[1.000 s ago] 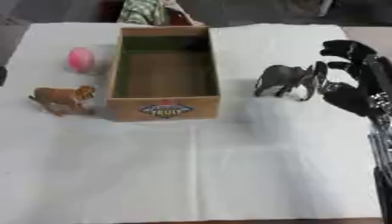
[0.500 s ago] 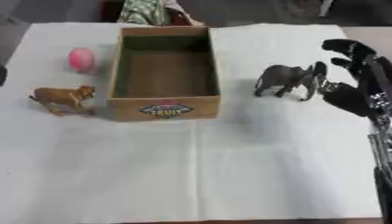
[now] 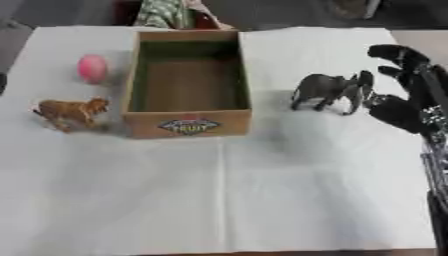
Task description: Pick up objects on the table and place them in the box.
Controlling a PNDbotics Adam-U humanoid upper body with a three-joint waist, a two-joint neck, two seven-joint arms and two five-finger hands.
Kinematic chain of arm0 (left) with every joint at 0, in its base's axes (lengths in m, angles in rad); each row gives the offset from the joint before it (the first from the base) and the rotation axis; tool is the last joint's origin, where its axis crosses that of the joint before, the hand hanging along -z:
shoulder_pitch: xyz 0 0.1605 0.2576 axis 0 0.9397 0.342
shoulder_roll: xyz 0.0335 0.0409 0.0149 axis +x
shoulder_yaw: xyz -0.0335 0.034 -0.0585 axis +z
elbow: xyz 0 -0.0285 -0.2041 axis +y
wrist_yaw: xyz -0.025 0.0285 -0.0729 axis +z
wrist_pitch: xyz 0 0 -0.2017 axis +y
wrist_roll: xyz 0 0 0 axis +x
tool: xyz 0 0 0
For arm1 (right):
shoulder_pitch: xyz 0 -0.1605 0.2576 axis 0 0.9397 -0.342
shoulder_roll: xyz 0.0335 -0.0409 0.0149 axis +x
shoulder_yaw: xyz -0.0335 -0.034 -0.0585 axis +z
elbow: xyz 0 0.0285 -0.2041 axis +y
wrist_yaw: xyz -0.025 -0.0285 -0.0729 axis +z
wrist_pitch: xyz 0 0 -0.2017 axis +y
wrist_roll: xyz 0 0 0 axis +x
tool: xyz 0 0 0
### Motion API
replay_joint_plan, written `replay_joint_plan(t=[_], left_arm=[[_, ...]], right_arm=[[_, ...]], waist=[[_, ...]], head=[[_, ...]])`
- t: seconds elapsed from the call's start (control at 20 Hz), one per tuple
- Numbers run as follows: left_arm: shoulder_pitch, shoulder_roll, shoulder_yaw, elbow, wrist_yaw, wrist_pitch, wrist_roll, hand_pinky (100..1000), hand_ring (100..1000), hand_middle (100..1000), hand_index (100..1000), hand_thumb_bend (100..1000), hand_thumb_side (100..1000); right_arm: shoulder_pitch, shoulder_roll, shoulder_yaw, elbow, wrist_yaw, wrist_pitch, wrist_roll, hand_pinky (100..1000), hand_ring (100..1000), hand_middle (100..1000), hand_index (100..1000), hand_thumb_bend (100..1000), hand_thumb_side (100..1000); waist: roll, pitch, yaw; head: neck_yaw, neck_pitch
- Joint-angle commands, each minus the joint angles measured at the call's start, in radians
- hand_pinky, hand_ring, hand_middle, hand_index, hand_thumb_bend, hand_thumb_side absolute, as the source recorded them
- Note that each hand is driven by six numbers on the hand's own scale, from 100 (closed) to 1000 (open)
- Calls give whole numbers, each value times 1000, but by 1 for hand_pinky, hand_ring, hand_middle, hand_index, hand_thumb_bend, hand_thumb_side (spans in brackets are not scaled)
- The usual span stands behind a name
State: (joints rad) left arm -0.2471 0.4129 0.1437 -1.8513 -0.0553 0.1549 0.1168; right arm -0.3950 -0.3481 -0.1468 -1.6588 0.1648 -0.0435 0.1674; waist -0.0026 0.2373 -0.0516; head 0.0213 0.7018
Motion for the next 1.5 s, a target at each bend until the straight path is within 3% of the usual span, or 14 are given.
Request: replay_joint_plan(t=[0.05,0.45,0.8,0.95,1.5], left_arm=[[-24,109,-36,13,-50,-15,-45,721,436,532,685,636,360],[-92,330,-174,126,-183,-79,-181,725,473,560,718,634,341],[-182,494,-338,276,-234,-169,-290,730,555,597,750,472,190],[-234,494,-384,340,-275,-191,-337,730,562,599,751,432,164],[-385,388,-408,526,-428,-252,-519,729,589,608,759,332,117]], right_arm=[[-7,-33,0,-7,-1,-2,3,890,956,775,811,100,100],[-7,-38,5,-6,1,-1,6,891,956,774,811,100,100],[-11,-35,15,-5,0,-3,14,891,955,772,811,100,100],[-9,-34,16,-4,0,-3,16,892,955,771,811,100,100],[-3,-33,16,-2,-2,-2,17,893,954,768,810,100,100]], waist=[[5,-20,-5],[14,-22,-20],[16,-28,-36],[16,-31,-35],[15,-36,-34]], head=[[2,-7],[10,-5],[28,-4],[28,-3],[28,3]])
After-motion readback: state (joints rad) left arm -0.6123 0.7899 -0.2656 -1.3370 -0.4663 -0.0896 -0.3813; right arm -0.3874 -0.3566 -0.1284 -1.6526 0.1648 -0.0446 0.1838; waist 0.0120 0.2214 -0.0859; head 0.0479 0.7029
